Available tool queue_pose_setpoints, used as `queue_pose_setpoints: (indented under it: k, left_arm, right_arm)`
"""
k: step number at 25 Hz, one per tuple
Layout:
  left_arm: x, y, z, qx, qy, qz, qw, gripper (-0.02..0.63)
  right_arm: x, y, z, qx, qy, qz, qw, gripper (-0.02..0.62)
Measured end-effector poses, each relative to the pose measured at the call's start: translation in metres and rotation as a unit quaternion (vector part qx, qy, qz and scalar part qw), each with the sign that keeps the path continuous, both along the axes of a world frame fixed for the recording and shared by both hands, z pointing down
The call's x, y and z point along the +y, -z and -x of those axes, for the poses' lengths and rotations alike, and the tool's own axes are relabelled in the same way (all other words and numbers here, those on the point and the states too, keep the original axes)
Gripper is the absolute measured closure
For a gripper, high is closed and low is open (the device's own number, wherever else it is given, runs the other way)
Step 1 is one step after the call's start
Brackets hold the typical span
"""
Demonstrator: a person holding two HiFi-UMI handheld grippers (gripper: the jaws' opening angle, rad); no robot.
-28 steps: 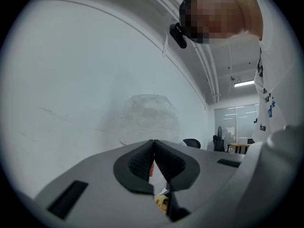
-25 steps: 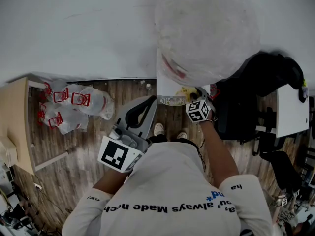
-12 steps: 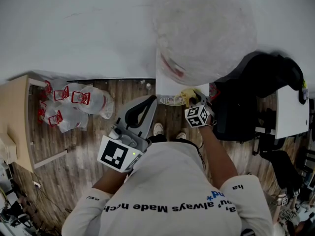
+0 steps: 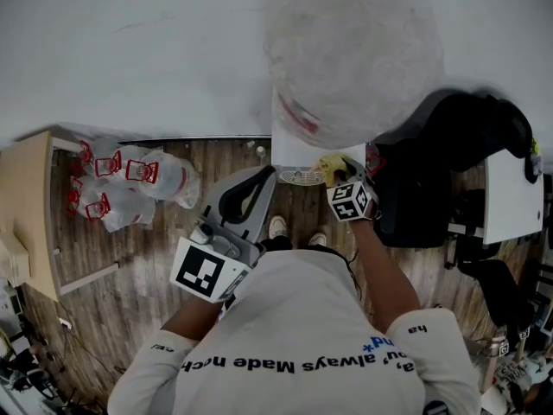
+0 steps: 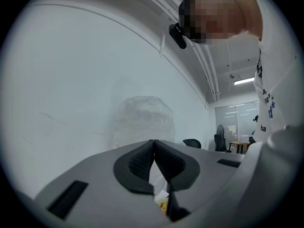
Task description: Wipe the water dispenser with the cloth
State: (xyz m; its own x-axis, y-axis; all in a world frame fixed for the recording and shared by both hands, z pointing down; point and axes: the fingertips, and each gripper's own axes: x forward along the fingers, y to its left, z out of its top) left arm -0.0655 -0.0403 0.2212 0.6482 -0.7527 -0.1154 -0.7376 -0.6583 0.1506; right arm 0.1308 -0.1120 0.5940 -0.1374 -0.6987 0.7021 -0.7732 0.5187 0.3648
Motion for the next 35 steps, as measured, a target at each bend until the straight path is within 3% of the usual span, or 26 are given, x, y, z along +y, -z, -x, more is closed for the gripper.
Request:
queue_pose_setpoints:
  k: [6,14,24,31,35]
  left_arm:
    - [-0.002,-0.002,-0.001,0.003,0.004,0.004,1.0000,0.586]
    - [-0.011,-0.002,0.000,0.000,0.010,0.007,0.9999,0.586]
    - [-0.028,-0.004,0.010,-0.007,0.024,0.013,0.9996,0.586]
    - [-0.033,-0.004,0.017,-0.007,0.029,0.013,0.9995,0.586]
    - [-0.031,-0.004,0.018,-0.008,0.028,0.013,0.9995,0.586]
  right_arm:
    - [-0.035,0.032,-0.043,0.010,-0.027,-0.038,0.999,0.534]
    - [-0.091,0.043,-0.099,0.042,-0.038,-0.047,0.997,0.534]
    - [-0.125,0.015,-0.101,0.037,-0.008,-0.015,0.999,0.534]
    - [-0.122,-0.005,-0.089,0.030,0.003,0.031,0.999,0.535]
    - [-0.117,-0.007,-0.088,0.036,0.007,0.027,0.999,0.538]
